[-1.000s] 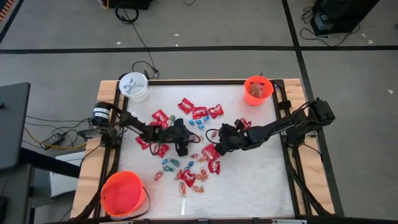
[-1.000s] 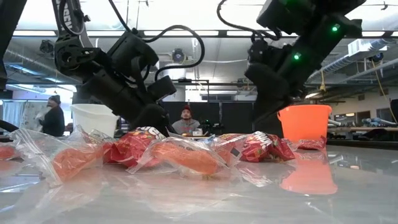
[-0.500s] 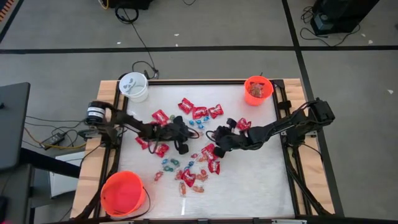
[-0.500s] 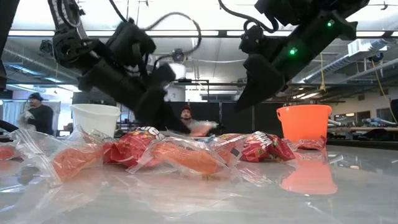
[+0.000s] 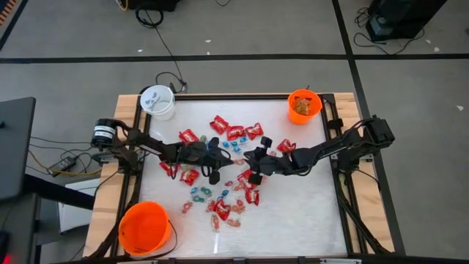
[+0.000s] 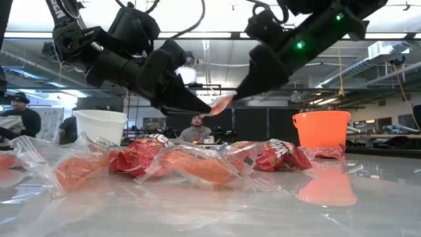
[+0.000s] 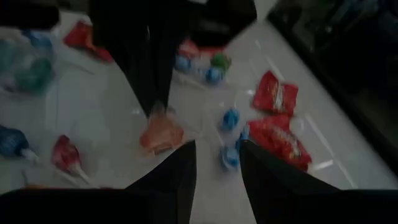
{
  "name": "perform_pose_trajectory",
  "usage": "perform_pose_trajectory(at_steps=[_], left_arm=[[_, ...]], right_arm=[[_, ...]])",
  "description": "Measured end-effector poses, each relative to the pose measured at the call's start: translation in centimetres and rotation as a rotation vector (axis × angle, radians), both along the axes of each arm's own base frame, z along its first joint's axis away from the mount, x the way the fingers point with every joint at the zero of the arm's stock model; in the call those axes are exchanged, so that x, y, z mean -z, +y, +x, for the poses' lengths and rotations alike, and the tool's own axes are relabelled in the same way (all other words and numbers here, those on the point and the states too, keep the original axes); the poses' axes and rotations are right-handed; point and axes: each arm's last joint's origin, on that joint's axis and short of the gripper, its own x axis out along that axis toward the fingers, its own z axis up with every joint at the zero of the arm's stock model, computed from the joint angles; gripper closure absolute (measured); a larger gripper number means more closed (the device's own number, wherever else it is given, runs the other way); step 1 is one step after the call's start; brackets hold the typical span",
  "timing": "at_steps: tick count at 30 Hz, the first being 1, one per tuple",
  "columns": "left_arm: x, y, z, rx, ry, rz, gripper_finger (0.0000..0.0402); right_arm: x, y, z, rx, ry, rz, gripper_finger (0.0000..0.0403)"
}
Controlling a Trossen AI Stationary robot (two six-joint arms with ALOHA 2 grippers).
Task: Sort candy by brand, put in halloween buckets
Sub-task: Put the orange gummy into the top orange bucket
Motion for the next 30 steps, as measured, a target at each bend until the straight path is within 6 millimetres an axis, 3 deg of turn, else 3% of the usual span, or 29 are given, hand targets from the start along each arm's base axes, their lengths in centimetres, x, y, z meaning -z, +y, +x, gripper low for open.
perform_pose_trajectory(at_steps=[6,14,23,30], left_arm=[[-0.26,-0.06,0.09,0.042,-0.029,0.054,0.0397],[-0.36,-0.06,0.13,0.04,-0.04,0.057,0.0396],[-0.59,-0.03,0.2,0.035,-0.062,0.077,0.0396],[-0.62,-0.04,0.21,0.04,-0.066,0.085,0.0396]], right_arm=[[-0.11,0.07,0.11,-0.086,0.035,-0.068,0.0259],[-0.32,0.75,0.48,-0.27,-0.004,0.073,0.0258],[-0.34,0.46,0.56,-0.26,-0.017,0.11,0.026],[-0.43,0.36,0.65,-0.252,-0.039,0.155,0.0325]])
